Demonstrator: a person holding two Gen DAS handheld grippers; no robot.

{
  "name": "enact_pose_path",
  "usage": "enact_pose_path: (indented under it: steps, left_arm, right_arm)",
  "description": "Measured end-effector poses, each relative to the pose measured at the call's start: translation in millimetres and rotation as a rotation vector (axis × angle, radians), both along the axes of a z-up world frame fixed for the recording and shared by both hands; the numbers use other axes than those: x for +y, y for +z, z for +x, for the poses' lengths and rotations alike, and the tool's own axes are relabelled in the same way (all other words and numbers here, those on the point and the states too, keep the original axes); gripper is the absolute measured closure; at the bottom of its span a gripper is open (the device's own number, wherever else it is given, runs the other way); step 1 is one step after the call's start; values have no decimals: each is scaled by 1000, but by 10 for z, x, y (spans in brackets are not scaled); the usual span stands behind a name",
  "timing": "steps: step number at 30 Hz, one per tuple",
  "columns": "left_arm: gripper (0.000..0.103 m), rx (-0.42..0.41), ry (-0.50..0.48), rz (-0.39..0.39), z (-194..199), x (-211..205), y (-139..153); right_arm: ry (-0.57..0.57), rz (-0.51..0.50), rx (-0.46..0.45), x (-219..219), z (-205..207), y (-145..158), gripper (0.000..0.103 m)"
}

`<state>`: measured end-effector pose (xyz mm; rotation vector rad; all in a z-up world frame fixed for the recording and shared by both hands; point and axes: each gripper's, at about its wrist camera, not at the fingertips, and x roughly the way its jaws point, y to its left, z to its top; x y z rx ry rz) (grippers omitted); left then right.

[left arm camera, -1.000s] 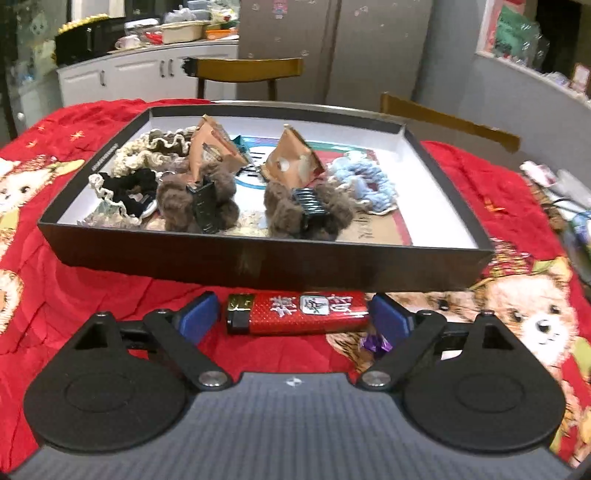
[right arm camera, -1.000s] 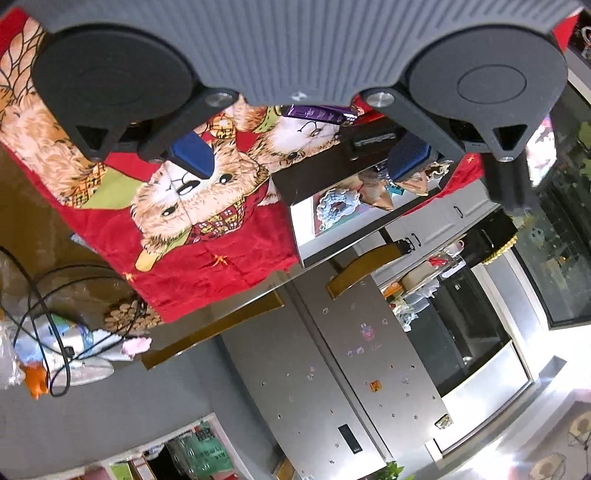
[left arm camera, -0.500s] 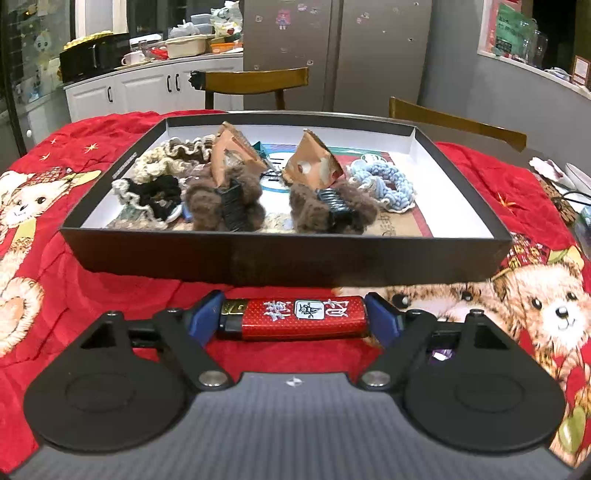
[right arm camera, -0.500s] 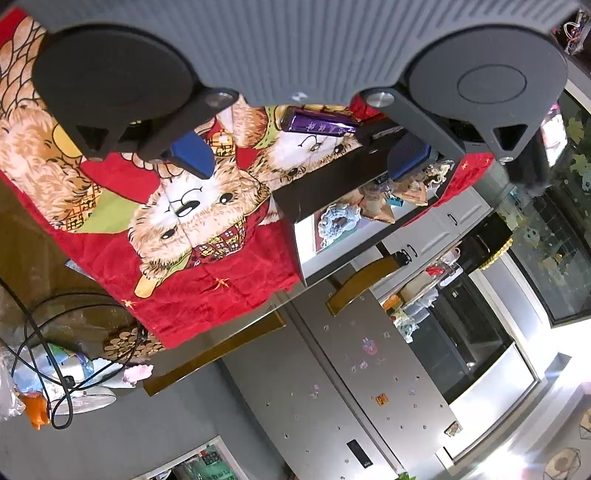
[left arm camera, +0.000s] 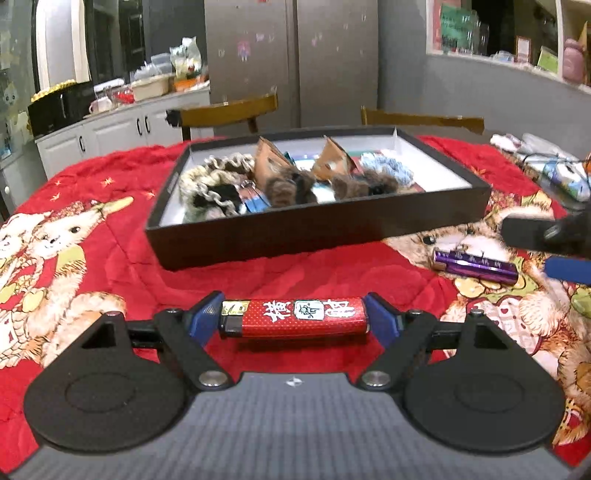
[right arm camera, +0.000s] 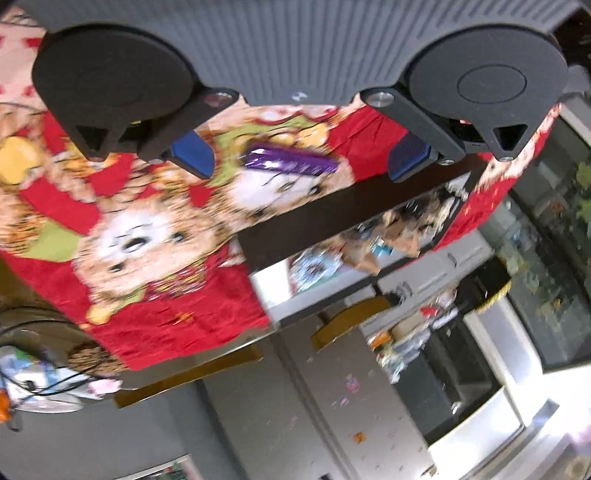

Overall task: Organize objects
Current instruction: 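Lift the red lighter with the left tool while the right tool grasps the purple lighter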

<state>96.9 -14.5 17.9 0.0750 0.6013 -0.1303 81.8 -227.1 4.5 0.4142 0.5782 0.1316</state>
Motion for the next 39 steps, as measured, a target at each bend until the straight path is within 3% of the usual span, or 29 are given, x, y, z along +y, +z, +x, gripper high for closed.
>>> enact_pose_path:
  steps: [4,10,16,20,25,39]
  left_arm:
    - [18,-62,-13,3,-23,92,24]
    - [18,-89,17,1,57,274,25]
    - [18,-36,44,-100,193,444,-8]
    - [18,-45,38,-92,168,423,-16]
    - [18,-37,42,-81,173,396,-22]
    - [18,-14,74,-61,209,388,-43]
  right_arm:
    - [10,-84,11,266,136,5,0]
    - [-32,-190,50,455,264,-97,1]
    - [-37,-297,83,605,406,-119,1]
    - [-36,-405,115,763,481,-138,4]
    - [-84,-394,92,710,425,-115,22]
    - [-85,-278,52,559,359,-85,22]
